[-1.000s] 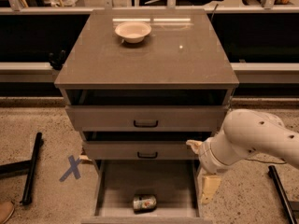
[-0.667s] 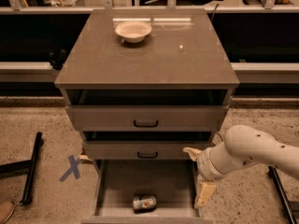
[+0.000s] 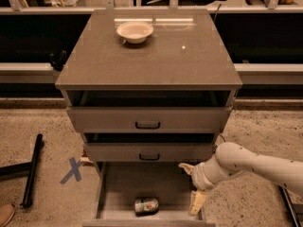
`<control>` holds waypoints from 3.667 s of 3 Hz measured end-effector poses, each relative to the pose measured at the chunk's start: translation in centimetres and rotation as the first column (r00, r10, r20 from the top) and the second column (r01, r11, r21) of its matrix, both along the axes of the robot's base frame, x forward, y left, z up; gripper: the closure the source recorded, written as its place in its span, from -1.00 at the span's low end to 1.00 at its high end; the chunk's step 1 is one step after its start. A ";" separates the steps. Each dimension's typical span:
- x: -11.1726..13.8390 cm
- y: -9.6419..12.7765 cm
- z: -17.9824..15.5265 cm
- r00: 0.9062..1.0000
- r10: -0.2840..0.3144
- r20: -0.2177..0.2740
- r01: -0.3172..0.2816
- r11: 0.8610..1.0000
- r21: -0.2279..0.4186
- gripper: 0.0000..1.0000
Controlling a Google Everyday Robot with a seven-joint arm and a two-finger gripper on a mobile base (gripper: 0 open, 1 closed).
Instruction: Pick 7up can from bottom drawer and place on counter
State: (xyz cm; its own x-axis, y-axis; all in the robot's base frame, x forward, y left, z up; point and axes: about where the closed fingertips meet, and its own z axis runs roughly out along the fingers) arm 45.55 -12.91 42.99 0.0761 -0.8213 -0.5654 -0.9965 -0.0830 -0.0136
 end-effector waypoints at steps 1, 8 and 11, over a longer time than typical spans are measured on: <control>0.0 0.0 0.0 1.000 0.000 0.000 0.000 1.000 0.000 -1.00; 6.0 6.2 -21.1 0.999 0.052 0.013 -0.052 0.997 0.060 -1.00; 6.3 8.3 -25.5 0.997 0.077 -0.018 -0.075 0.990 0.123 -1.00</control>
Offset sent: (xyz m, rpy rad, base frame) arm 0.0089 -0.0032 -0.0211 0.0377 0.0011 0.0163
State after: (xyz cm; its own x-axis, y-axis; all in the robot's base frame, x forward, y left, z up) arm 51.84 -4.60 17.50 0.1217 -0.7383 -0.6634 -0.9875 -0.1575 -0.0059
